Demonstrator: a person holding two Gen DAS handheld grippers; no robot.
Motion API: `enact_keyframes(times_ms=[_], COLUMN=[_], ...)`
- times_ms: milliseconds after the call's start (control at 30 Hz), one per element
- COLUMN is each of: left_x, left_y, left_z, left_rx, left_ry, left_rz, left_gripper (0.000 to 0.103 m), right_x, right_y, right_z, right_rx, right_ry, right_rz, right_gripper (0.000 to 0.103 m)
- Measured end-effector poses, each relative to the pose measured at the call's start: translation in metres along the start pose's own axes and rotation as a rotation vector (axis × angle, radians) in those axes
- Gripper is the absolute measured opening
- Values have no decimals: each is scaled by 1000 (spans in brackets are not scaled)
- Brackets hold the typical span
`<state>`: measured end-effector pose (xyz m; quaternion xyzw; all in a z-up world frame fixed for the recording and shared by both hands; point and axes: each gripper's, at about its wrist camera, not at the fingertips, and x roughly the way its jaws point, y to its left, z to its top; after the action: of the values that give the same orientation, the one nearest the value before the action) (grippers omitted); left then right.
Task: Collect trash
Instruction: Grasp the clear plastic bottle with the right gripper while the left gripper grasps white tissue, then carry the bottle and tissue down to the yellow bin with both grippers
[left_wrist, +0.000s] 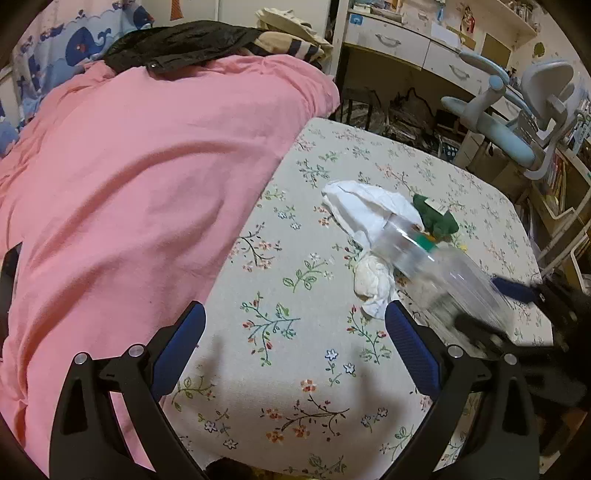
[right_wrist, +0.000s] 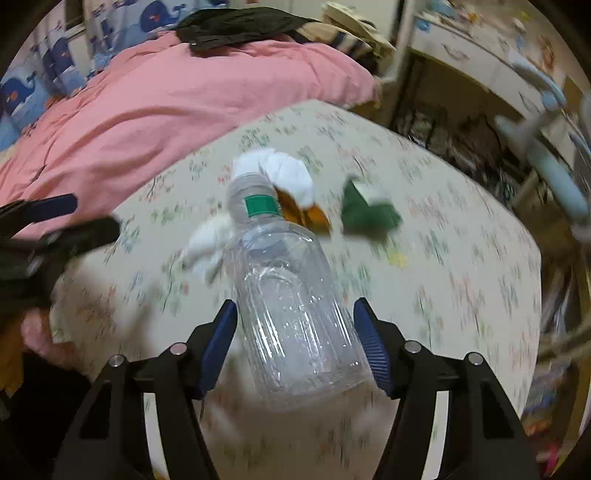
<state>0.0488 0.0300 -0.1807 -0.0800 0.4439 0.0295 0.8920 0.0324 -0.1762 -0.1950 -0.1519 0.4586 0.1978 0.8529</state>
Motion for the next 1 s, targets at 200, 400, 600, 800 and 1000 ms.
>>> enact_keyframes(times_ms=[200, 400, 600, 800, 1000], left_x=[9, 25, 53, 71, 69], left_y=[-20, -47, -64, -70, -67], left_z=[0, 8, 14, 14, 17], left_rx=[76, 176, 249, 287, 265], left_ry=[17, 11, 43, 87, 132], left_rz=[-23, -44, -75, -115, -211], left_gripper=[94, 94, 81, 45, 17], right_x=[-23, -13, -5, 1, -5], right_y=[-16, -22, -30, -39, -43], right_z=[-36, -40, -37, -37, -38], right_rx=[107, 159, 183, 229, 278], right_ry=[46, 35, 26, 37, 11], right_rz=[-55, -42, -25, 30, 64], right_gripper=[63, 67, 68, 60, 54])
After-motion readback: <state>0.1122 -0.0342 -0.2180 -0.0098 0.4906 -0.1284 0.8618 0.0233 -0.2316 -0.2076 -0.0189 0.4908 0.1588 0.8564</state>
